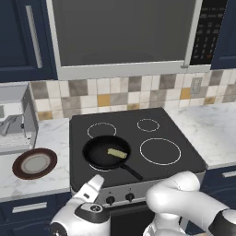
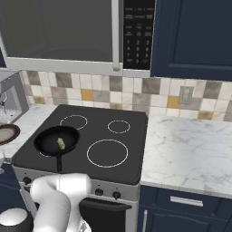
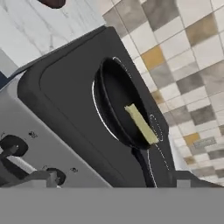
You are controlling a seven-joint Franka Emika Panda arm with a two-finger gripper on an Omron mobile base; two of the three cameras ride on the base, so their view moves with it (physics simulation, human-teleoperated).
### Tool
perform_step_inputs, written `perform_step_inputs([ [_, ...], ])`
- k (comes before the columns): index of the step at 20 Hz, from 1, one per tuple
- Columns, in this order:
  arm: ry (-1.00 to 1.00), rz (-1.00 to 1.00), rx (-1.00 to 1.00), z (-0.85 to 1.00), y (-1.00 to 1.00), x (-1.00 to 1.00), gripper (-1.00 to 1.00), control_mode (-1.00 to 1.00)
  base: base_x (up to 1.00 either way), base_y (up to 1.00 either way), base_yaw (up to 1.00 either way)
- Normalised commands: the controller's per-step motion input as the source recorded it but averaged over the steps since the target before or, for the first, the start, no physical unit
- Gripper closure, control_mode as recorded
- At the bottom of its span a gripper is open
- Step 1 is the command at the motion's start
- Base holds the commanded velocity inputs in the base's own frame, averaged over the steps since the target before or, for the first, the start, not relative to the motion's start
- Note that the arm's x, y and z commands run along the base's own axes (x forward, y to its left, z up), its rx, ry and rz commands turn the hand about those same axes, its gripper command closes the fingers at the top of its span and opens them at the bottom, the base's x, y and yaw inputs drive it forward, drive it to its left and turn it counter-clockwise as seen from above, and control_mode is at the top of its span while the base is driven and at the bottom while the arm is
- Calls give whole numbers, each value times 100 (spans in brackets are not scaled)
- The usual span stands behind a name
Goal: Pick up the butter stick and place it in the pan. Then turn on the burner for the pan.
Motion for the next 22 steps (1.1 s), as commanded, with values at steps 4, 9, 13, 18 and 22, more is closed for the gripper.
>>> perform_step_inputs([
  [4, -37, -4, 22, -49, 2, -19, -100, -100, 0, 0, 0],
  [9, -27, 0, 30, -45, 0, -1, -100, -100, 0, 0, 0],
  [13, -18, 0, 36, -36, 0, 0, -100, -100, 0, 0, 0],
  [18, -1, 1, 28, -24, -10, 6, -100, -100, 0, 0, 0],
  [22, -1, 1, 23, -26, 0, 30, -100, -100, 0, 0, 0],
])
